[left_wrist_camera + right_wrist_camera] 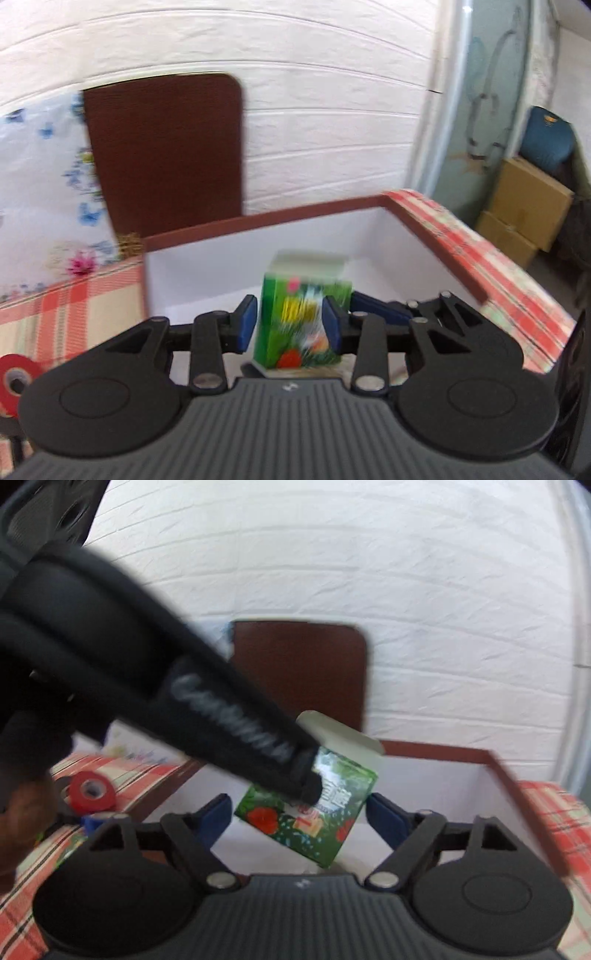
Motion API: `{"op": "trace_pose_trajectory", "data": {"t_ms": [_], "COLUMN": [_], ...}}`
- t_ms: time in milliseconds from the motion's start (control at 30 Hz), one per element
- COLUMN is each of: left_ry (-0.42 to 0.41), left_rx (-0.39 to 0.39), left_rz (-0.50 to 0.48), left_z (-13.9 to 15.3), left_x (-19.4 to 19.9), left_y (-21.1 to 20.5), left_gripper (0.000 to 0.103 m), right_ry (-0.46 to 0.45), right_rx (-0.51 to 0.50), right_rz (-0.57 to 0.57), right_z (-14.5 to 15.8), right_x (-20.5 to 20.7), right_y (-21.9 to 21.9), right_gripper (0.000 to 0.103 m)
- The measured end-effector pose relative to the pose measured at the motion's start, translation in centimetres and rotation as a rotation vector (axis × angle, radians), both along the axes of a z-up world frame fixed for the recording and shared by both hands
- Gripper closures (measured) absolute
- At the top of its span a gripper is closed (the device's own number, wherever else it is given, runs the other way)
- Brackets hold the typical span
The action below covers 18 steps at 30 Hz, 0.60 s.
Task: Organize objects
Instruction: 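Carry the green box into the brown box and open the left gripper, then move the left gripper to the second green printed box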
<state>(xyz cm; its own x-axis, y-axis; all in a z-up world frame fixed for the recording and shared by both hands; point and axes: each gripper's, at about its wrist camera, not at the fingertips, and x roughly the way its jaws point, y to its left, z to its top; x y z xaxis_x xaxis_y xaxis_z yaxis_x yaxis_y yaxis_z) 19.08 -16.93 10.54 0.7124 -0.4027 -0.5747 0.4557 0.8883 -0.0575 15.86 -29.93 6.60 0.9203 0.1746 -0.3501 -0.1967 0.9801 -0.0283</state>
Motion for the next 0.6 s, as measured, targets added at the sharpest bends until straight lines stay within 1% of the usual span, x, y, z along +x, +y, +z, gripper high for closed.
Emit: {"op": "trace_pose_trajectory", "data": {"t_ms": [100, 200, 233, 267, 300, 367, 433, 500, 567, 600], "left_ry": [0.019, 0.015, 0.012, 0.006, 0.001, 0.008, 0.023, 0.040, 0.057, 0.071], "left_rx": [-0.021, -0.066, -0.080, -0.097, -0.125, -0.131, -0.159, -0.194, -0.213, -0.223], "left_rz": [0.045, 0.077, 0.090, 0.105, 0.123, 0.186, 0.250, 0.316, 0.381, 0.409], "left_z": [0.0, 0.7, 0.8, 0.8, 0.9, 0.8, 0.5, 0.1, -0.6, -1.1], "left_x": [-0.4, -2.1, -2.8, -3.6, -4.5, -5.8, -6.9, -8.1, -9.2, -9.6], "left_y": [2.6, 5.6, 6.5, 7.9, 9.3, 12.1, 15.2, 18.5, 21.2, 22.2], "left_gripper": [0.062, 0.061, 0.060, 0.054, 0.052, 0.053, 0.053, 0.053, 0.053, 0.053], "right_ry": [-0.018, -0.042, -0.053, -0.069, -0.082, -0.102, -0.124, -0.101, -0.045, -0.010], "right_rx": [-0.040, -0.011, -0.004, 0.007, 0.021, 0.039, 0.034, 0.007, -0.023, -0.043], "right_rz": [0.013, 0.029, 0.026, 0.023, 0.035, 0.069, 0.126, 0.185, 0.240, 0.258], "right_z": [-0.6, -0.4, -0.2, 0.0, 0.3, 0.6, 0.6, 0.3, -0.5, -1.4], "right_x": [0.5, -0.2, -0.7, -1.3, -2.4, -4.3, -5.2, -5.9, -6.3, -4.7], "right_y": [1.7, 2.3, 2.4, 2.3, 2.0, 2.4, 3.1, 4.7, 7.0, 9.6], "right_gripper": [0.015, 0.014, 0.014, 0.014, 0.014, 0.015, 0.017, 0.020, 0.025, 0.027]}}
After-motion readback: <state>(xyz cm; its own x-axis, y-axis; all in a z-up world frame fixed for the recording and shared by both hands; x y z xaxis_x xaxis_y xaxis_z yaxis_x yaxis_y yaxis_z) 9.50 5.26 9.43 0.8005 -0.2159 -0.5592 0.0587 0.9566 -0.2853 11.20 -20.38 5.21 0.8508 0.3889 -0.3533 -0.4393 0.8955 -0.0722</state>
